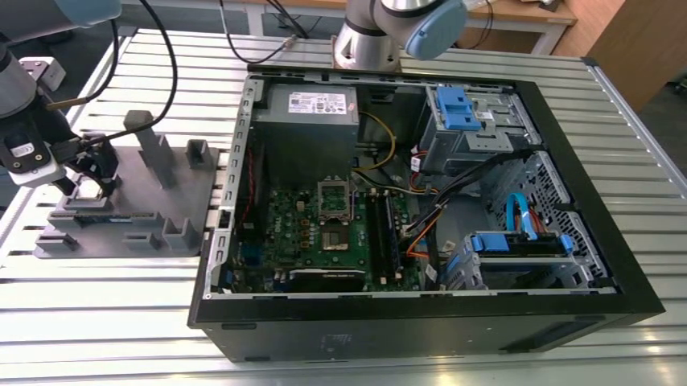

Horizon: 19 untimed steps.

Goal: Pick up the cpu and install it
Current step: 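Pick up the cpu and move it towards the insertion slot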

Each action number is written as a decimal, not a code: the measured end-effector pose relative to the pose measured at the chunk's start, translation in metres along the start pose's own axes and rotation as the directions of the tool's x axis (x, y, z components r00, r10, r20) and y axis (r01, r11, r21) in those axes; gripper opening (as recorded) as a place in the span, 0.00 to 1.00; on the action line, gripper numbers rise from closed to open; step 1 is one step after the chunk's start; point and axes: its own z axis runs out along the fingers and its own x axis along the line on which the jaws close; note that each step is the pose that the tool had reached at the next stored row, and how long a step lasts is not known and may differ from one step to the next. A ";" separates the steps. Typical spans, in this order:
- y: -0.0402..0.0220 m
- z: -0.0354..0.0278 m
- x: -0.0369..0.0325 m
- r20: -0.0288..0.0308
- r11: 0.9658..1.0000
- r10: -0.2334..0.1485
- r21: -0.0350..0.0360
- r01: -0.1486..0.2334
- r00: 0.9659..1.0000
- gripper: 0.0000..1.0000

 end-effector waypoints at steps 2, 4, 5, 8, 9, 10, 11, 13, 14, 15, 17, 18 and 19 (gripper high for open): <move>0.0000 -0.0004 0.0000 0.000 1.000 0.000 0.000 0.000 1.000 0.65; 0.0001 -0.0005 -0.0001 0.000 1.000 0.000 0.000 0.000 1.000 0.65; 0.0000 -0.0006 -0.0001 0.000 1.000 0.000 0.000 0.000 1.000 0.65; 0.0000 -0.0009 -0.0001 0.000 1.000 0.000 0.000 0.000 1.000 0.65; 0.0000 -0.0009 0.0000 0.000 1.000 0.000 0.000 0.000 1.000 0.65; 0.0000 -0.0010 -0.0001 0.000 1.000 0.000 0.000 0.000 1.000 0.65; 0.0000 -0.0010 -0.0001 0.000 1.000 0.000 0.000 0.000 1.000 0.65; 0.0000 -0.0011 -0.0001 0.000 1.000 0.000 0.000 0.000 1.000 0.65; 0.0000 -0.0012 -0.0001 0.000 1.000 0.000 0.000 0.000 1.000 0.64; 0.0000 -0.0012 -0.0001 0.000 1.000 0.000 0.000 0.000 1.000 0.64; 0.0001 -0.0013 -0.0001 0.000 1.000 0.000 0.000 0.000 1.000 0.56; 0.0000 -0.0013 -0.0001 0.000 1.000 0.000 0.000 0.000 1.000 0.56; 0.0001 -0.0014 -0.0001 0.000 1.000 0.000 0.000 0.000 1.000 0.56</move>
